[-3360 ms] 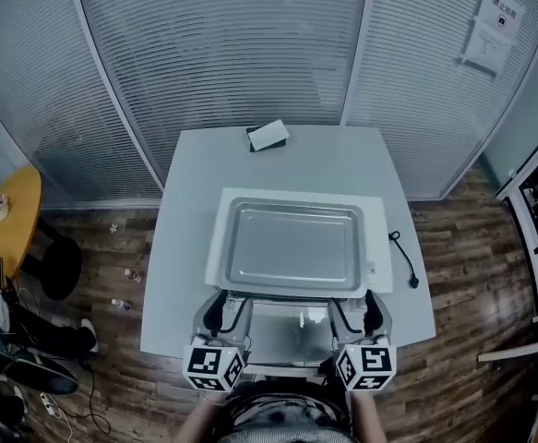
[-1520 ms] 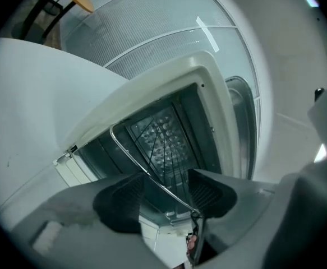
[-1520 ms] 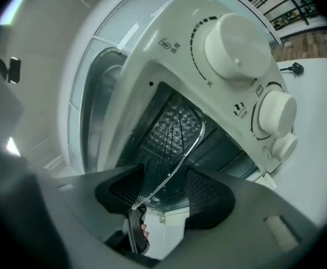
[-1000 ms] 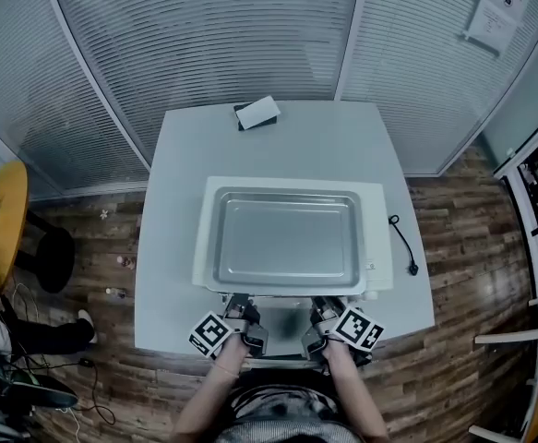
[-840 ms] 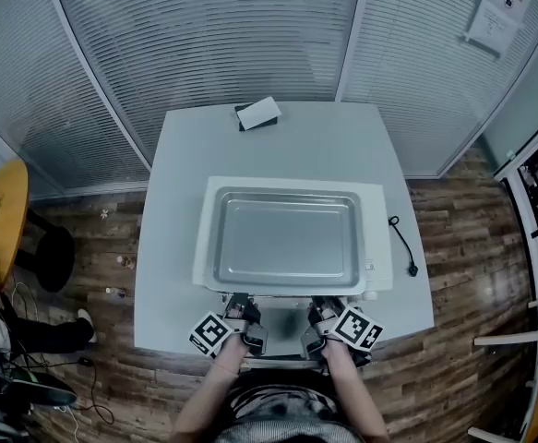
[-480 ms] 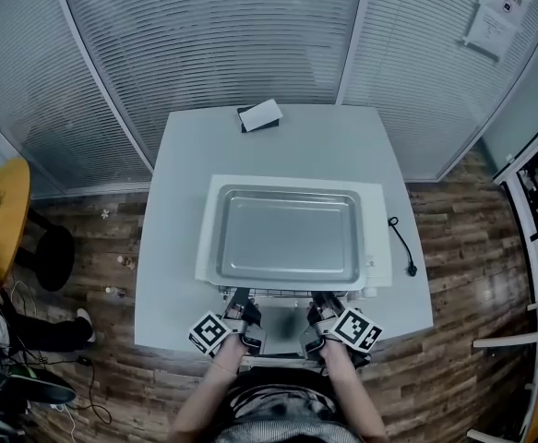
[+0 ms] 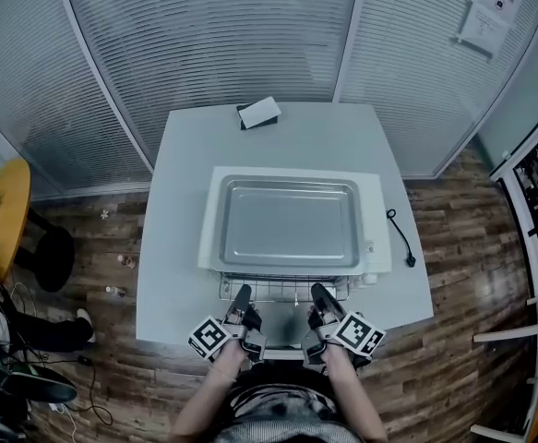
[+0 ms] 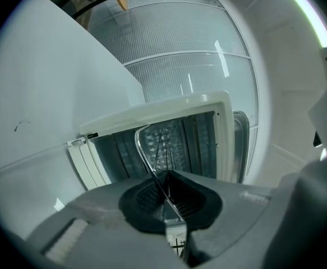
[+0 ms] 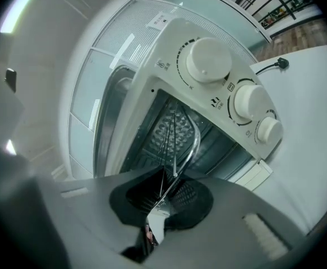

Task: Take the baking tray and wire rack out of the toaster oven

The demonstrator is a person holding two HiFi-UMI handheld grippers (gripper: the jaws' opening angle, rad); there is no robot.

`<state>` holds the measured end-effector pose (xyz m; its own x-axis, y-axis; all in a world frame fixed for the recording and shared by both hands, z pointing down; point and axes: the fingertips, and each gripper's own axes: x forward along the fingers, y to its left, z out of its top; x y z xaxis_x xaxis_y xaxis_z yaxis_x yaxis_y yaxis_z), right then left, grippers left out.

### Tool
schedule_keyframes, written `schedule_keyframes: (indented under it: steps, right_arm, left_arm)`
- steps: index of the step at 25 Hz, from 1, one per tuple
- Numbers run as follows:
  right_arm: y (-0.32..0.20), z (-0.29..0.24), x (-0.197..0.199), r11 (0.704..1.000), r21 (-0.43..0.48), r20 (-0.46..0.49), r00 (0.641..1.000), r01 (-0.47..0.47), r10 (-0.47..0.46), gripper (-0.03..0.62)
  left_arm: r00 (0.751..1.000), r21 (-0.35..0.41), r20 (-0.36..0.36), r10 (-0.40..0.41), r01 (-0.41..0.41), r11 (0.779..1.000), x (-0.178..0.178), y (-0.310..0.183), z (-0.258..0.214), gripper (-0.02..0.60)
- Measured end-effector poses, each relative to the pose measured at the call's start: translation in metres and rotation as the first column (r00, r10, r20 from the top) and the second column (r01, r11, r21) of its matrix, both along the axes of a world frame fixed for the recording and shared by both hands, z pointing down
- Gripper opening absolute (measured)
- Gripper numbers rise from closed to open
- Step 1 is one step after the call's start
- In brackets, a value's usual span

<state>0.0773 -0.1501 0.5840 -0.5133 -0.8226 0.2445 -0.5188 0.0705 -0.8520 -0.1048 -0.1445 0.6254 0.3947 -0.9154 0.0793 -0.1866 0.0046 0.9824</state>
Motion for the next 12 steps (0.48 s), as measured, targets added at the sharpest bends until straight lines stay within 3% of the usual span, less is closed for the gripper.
schedule_keyframes:
  steps: [12]
  right_arm:
    - [0.049,-0.001,0.003,0.999,0.012,0.001,0.999,-0.034,0.034,0.002]
  left_arm:
    - [0.998,-0.005,0.010,0.058,-0.058,0.998,0.002,0.049,-0.001,0.005]
